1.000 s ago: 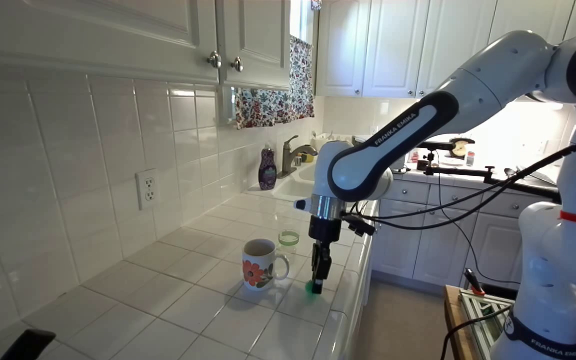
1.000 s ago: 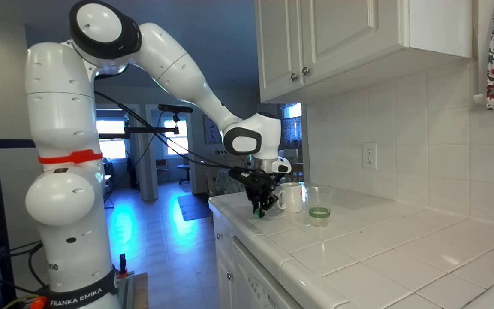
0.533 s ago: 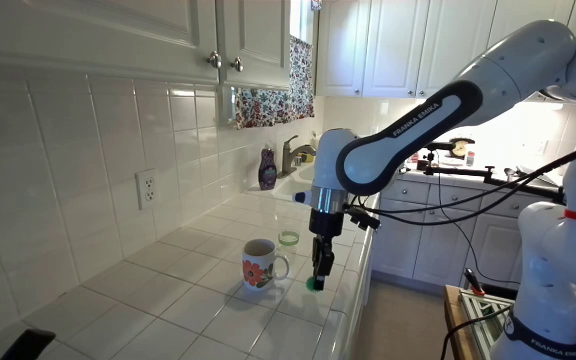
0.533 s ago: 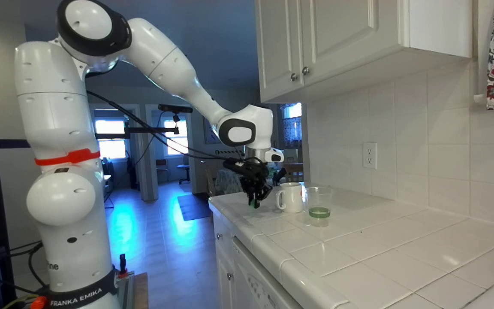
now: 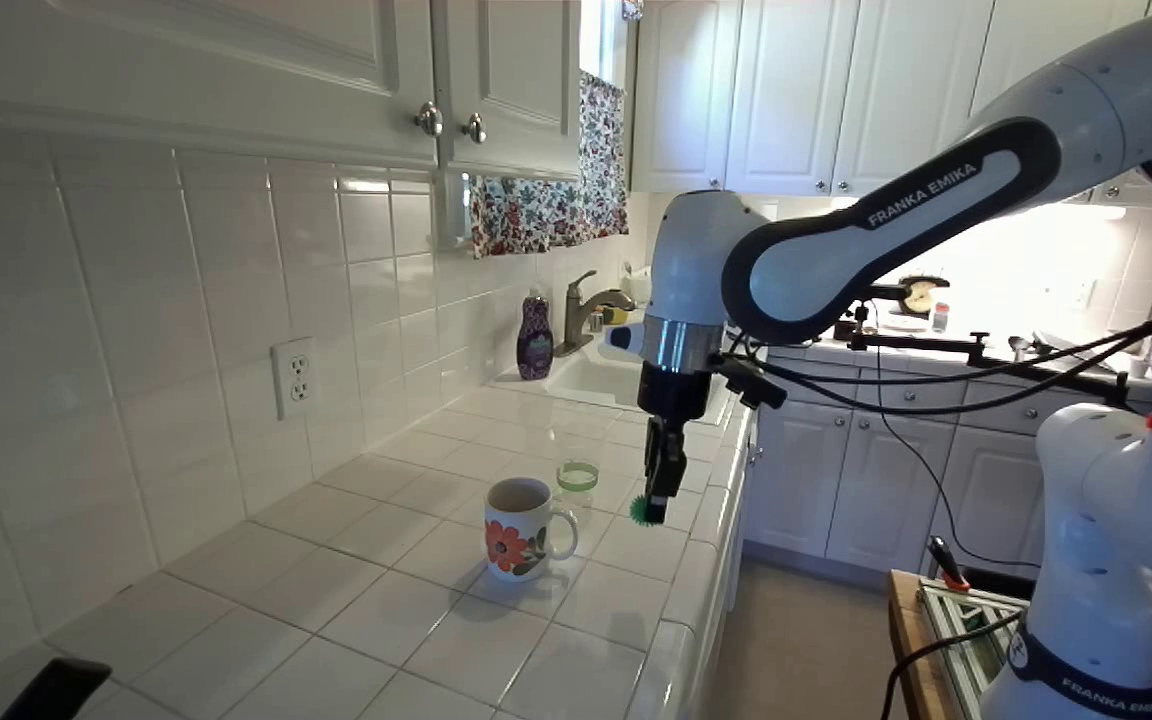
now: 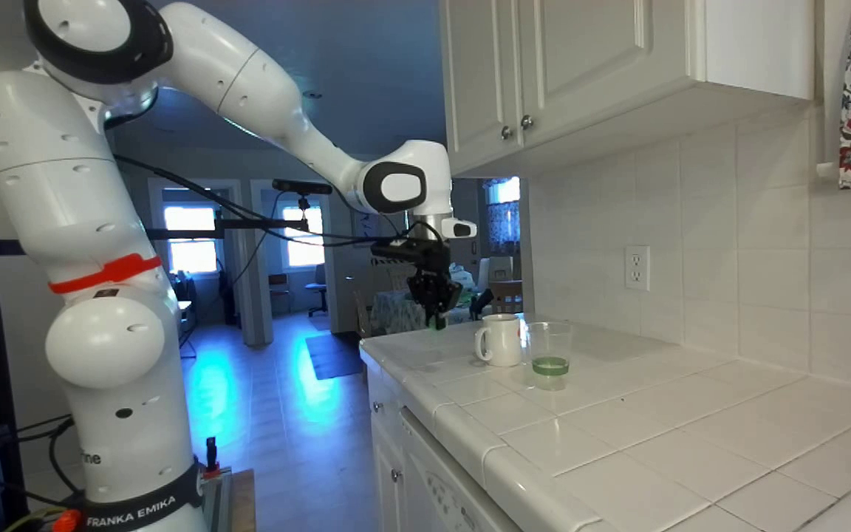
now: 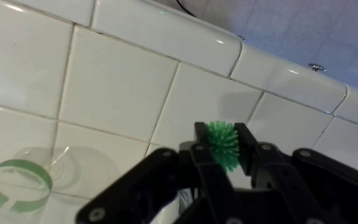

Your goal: Pick up the green object, then place it inside the cup

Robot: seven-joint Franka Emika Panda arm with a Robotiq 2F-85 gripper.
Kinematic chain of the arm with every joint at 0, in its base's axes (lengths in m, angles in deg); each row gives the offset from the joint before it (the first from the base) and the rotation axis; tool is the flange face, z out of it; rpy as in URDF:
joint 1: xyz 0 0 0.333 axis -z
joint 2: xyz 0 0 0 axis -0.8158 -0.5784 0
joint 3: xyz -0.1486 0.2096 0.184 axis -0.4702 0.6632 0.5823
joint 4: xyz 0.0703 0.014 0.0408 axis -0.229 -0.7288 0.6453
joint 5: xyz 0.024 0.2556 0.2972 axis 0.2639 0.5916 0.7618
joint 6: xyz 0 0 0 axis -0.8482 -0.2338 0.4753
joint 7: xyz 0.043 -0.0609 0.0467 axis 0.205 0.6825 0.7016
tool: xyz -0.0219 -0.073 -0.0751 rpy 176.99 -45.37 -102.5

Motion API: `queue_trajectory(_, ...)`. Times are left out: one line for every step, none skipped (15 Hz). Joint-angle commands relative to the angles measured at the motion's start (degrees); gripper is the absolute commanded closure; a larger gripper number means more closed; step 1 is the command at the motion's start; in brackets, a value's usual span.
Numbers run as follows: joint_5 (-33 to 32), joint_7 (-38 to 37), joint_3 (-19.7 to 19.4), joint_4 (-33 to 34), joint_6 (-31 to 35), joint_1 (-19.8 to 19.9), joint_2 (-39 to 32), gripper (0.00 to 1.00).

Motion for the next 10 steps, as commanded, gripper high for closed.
queue_trajectory(-4.09,-1.57,-1.49,-0.76,-0.03,1.13,4.05,0.93)
queue_trajectory(-4.32,-0.94,-2.11,-0.49,-0.18,1.33,4.57,0.93)
queue_trajectory(-4.74,-0.11,-2.89,-0.32,0.19,1.65,4.92,0.93)
queue_trajectory(-5.02,0.33,-3.5,-0.05,0.17,1.77,5.29,0.93)
queue_trajectory(-5.38,1.2,-4.29,0.36,0.16,1.93,5.32,0.93)
queue_trajectory(-5.33,2.04,-5.04,0.64,0.13,1.9,5.38,0.93)
queue_trajectory(-5.53,2.64,-5.66,1.07,-0.03,2.08,5.43,0.93)
queue_trajectory(-5.59,3.17,-6.27,1.45,-0.14,2.3,5.35,0.93)
queue_trajectory(-5.4,4.44,-7.17,1.97,-0.26,2.46,5.11,0.93)
queue_trajectory(-5.29,4.99,-7.74,2.6,-0.62,2.58,4.94,0.93)
